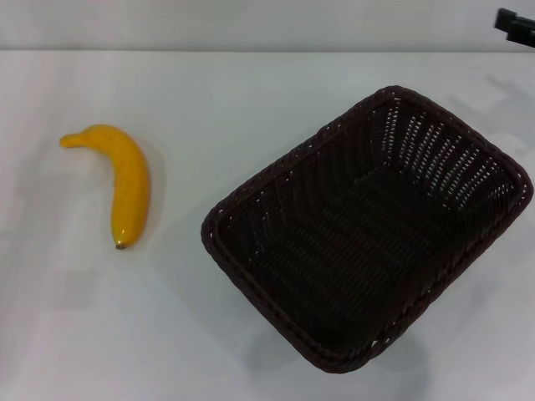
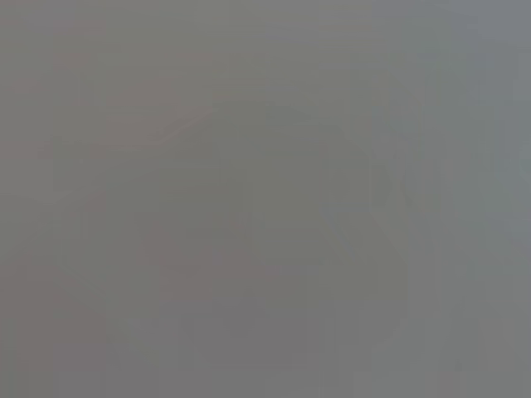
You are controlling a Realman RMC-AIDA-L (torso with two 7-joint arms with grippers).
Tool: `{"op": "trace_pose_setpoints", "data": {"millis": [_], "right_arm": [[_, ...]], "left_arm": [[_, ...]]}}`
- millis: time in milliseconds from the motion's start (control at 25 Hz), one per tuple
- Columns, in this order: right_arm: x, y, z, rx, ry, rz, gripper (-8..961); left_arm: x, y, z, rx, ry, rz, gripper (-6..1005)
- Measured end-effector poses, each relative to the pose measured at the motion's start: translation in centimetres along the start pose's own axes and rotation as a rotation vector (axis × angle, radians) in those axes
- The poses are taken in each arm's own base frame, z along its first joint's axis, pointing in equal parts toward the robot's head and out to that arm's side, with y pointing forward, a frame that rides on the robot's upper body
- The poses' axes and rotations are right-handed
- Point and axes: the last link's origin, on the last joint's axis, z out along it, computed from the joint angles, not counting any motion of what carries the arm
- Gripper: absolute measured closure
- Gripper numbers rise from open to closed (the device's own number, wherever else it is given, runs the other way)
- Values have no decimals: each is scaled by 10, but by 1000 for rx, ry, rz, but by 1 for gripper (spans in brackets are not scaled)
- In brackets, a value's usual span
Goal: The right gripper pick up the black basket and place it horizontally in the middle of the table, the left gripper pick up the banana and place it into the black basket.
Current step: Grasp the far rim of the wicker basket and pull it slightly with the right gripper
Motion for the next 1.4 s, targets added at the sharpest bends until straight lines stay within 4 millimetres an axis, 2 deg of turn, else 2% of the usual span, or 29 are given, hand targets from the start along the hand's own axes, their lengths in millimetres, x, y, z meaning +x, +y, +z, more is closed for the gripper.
{"op": "trace_pose_setpoints", "data": {"millis": [80,320,480,800,920,1120,1400], "right_arm": [[-21,3,10,-24,95,-1,96],[-61,17,28,-46,406,-32,96],[-75,28,33,-10,623,-43,97],[-98,61,53,-54,814,-72,97],[-93,68,62,-34,888,-83,97],[-74,78,78,-35,1011,-85,98],[-59,93,96,-61,1067,-113,106]], "left_arm": [[0,0,-1,2,-2,-1,137],[-2,0,-2,4,-6,-3,136],[-3,2,-1,1,-6,-8,136],[-5,2,-6,10,-13,-11,136],[-6,2,-8,11,-14,-12,137],[-6,3,-7,10,-14,-13,137],[-6,5,-5,-1,-18,-10,137]]}}
